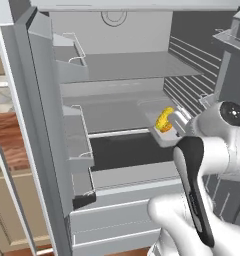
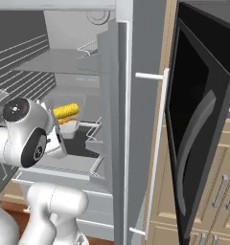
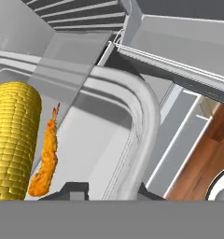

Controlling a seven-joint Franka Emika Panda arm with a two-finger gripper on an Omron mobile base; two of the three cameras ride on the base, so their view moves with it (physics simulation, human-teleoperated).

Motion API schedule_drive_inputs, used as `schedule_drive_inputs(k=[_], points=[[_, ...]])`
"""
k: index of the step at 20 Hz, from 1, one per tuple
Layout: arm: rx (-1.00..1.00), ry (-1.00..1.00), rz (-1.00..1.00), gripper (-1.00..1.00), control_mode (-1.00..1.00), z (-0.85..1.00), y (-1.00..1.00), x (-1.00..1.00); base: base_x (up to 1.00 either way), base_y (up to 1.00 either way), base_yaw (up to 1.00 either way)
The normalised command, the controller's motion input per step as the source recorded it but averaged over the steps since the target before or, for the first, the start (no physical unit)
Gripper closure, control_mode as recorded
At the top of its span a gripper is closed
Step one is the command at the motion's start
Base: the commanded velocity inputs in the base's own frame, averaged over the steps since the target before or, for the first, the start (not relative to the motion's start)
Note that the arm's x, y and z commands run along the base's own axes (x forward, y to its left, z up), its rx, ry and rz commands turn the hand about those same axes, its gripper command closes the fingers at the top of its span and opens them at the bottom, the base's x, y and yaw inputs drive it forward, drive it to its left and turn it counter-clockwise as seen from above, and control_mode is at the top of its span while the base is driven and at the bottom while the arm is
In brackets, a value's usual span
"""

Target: Place the tupperware containing the shrimp and corn meal in the microwave. Close the microwave door and press the start button to reheat the meal.

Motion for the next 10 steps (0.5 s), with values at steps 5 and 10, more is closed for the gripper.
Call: schedule_drive_inputs(k=[5, 10], points=[[0.00, 0.00, 0.00, 1.00, 1.00, 0.00, 0.00, 0.00, -1.00, 0.19, 0.00], [0.00, 0.00, 0.00, 1.00, 1.00, 0.00, 0.00, 0.00, -0.98, 0.50, -0.01]])
